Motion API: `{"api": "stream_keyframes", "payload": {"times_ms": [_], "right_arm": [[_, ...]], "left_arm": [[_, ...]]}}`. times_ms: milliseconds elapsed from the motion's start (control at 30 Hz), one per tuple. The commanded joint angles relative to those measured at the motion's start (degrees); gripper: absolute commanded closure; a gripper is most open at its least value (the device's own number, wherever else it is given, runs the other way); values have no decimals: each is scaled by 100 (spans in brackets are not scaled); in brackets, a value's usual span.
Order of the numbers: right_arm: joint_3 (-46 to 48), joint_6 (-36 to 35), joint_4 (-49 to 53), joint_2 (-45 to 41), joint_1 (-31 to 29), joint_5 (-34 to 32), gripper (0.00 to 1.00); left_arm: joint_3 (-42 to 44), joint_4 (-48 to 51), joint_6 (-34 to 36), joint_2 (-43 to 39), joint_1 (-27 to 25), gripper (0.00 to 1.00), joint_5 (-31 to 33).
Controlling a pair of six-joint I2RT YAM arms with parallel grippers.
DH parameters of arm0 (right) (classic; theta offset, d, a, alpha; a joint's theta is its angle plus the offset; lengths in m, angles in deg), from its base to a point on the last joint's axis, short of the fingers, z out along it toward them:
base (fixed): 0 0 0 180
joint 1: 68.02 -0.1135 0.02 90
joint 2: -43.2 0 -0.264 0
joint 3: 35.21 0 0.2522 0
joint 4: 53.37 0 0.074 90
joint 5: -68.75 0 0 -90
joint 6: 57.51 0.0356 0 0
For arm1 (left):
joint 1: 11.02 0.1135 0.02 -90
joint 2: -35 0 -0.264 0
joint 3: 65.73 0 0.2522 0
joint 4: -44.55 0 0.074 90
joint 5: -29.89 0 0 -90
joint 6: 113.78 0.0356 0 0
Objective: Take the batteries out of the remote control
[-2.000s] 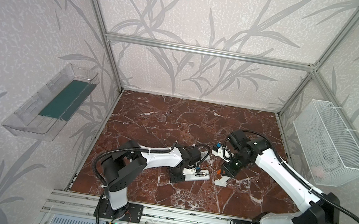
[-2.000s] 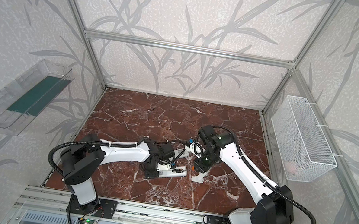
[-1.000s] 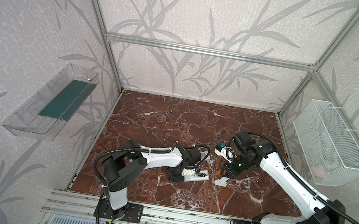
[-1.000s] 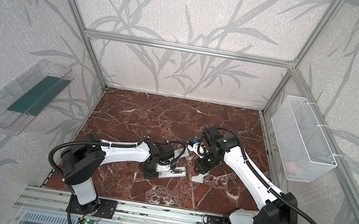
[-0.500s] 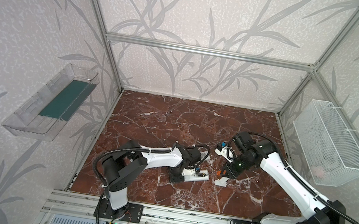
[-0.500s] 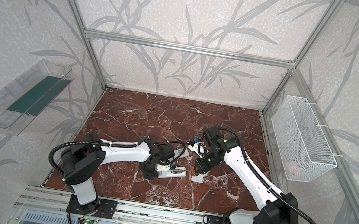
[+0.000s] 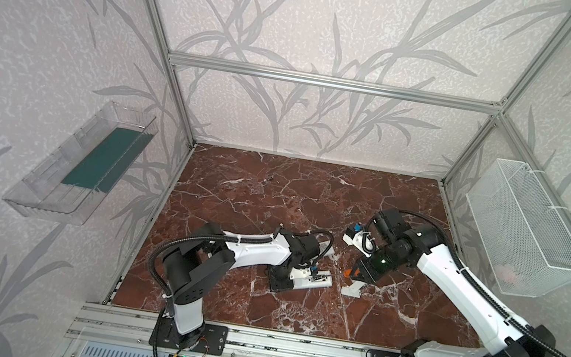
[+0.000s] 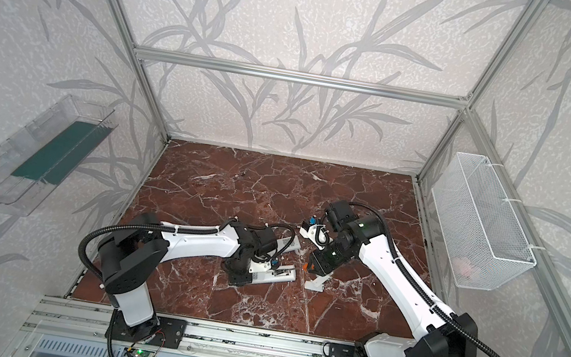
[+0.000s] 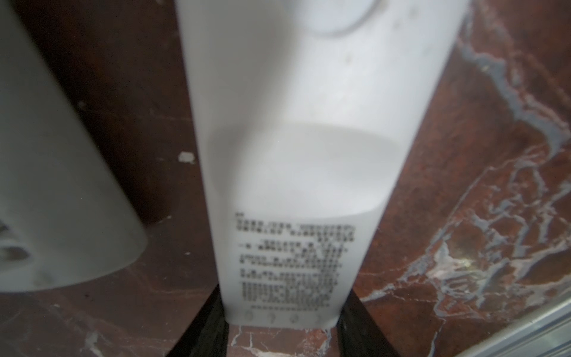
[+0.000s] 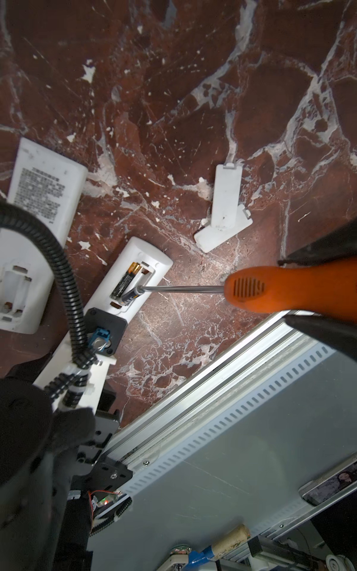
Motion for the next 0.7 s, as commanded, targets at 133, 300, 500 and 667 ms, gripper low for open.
{"api": "stream_keyframes", "payload": {"times_ms": [133, 300, 500, 667], "right_arm": [[-137, 17, -462, 140, -64, 687, 100], [-117, 31, -567, 310, -59, 711, 100], [-89, 80, -540, 299, -58, 545, 100], [-149, 223, -158, 200, -58, 5, 100]], "left_arm": [[45, 73, -12, 158, -13, 54, -320], [127, -27, -60, -12, 13, 44, -222], [125, -40, -103, -56, 31, 43, -166], [91, -44, -130, -72, 47, 46, -194]]}}
